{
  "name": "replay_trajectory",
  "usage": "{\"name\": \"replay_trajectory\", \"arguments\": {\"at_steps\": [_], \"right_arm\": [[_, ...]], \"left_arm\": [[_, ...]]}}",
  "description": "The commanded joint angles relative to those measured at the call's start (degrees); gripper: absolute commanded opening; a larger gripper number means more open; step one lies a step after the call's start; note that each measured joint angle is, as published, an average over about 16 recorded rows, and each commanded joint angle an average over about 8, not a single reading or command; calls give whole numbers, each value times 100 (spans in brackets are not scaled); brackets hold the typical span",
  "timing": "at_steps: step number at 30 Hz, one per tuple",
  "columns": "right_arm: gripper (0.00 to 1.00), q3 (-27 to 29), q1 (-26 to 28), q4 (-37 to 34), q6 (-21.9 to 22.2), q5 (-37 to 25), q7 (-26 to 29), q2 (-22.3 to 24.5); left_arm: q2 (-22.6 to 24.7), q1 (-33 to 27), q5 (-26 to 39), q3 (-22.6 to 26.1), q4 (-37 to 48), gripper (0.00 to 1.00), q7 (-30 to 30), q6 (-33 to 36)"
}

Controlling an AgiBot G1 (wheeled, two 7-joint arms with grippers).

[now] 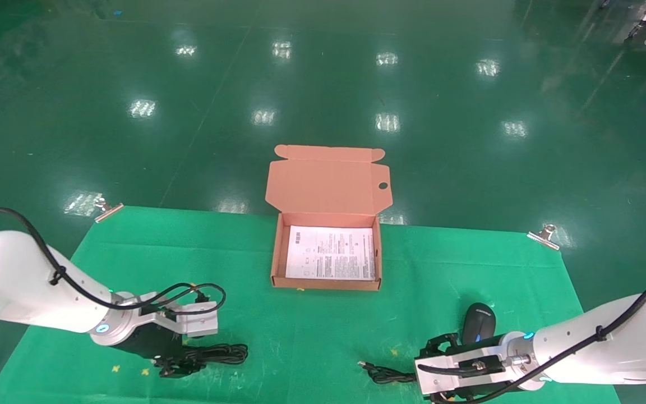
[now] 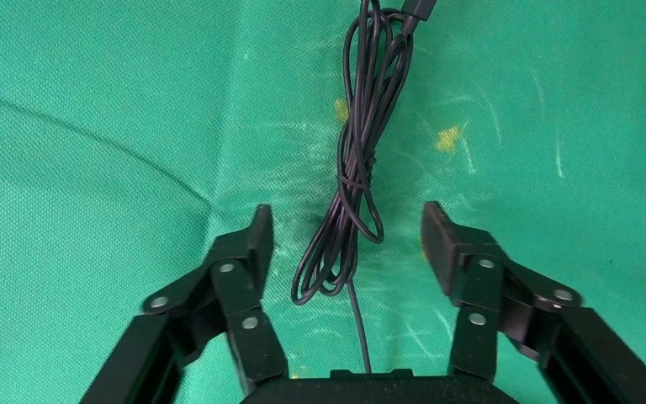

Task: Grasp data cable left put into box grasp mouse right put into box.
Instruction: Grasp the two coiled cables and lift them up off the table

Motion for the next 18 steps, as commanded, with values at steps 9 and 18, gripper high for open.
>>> {"name": "replay_trajectory", "arguments": {"at_steps": [9, 18], "right_arm": [[0, 3, 2, 11, -8, 2, 3, 5], [0, 5, 3, 15, -11, 4, 6, 8]], "left_arm": [[-5, 4, 1, 1, -17, 0, -6, 5], [-8, 7, 0, 1, -24, 0, -9, 7]]}}
